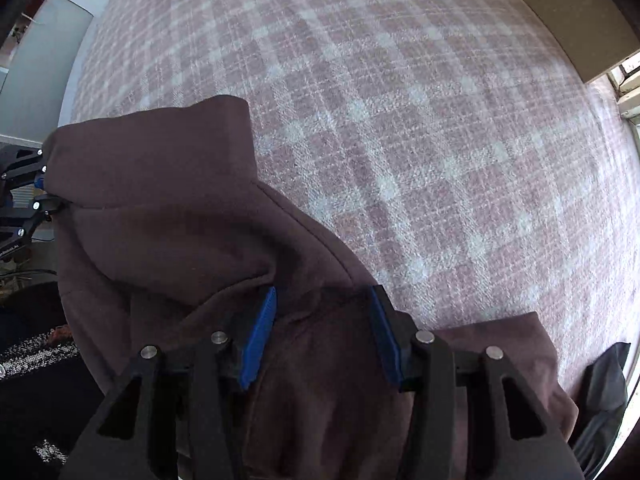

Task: Fold clothes

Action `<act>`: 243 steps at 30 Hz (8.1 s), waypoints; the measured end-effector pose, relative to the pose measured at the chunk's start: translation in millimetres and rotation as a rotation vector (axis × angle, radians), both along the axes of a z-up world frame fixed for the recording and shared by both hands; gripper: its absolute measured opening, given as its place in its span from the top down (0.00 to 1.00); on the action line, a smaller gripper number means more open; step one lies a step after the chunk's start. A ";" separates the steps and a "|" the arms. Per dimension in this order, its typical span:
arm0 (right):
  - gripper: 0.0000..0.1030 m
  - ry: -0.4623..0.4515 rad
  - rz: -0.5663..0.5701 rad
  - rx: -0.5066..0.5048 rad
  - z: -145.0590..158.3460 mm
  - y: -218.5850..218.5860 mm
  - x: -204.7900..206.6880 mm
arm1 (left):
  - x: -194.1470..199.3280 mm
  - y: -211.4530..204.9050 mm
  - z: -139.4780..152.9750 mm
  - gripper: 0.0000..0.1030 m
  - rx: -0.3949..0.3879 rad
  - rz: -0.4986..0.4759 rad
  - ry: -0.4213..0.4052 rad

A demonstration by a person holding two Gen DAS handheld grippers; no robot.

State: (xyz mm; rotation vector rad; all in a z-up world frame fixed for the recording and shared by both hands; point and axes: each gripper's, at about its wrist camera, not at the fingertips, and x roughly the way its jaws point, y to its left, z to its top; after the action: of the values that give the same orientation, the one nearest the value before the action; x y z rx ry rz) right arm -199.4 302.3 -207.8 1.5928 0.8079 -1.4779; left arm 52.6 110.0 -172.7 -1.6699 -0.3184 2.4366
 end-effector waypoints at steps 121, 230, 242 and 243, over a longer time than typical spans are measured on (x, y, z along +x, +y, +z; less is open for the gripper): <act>0.58 0.349 -1.037 -0.319 102.3 119.8 176.4 | -178.5 -98.0 91.5 0.57 -0.378 -0.650 0.199; 0.92 0.040 -1.278 -0.376 42.1 122.4 324.3 | -0.2 -143.4 -25.2 0.96 0.000 -0.592 -0.324; 0.47 0.383 -1.028 -0.172 94.4 160.9 159.0 | -144.1 -88.2 68.0 0.86 -0.278 -0.669 0.106; 0.47 0.324 -1.041 -0.171 82.8 164.1 147.8 | -157.0 -83.3 63.6 0.85 -0.279 -0.667 0.103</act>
State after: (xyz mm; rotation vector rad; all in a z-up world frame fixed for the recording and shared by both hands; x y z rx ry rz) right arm -51.6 466.4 -125.0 1.7371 -0.0769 -2.4857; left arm -104.4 26.7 -109.1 -1.4206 0.5338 2.0912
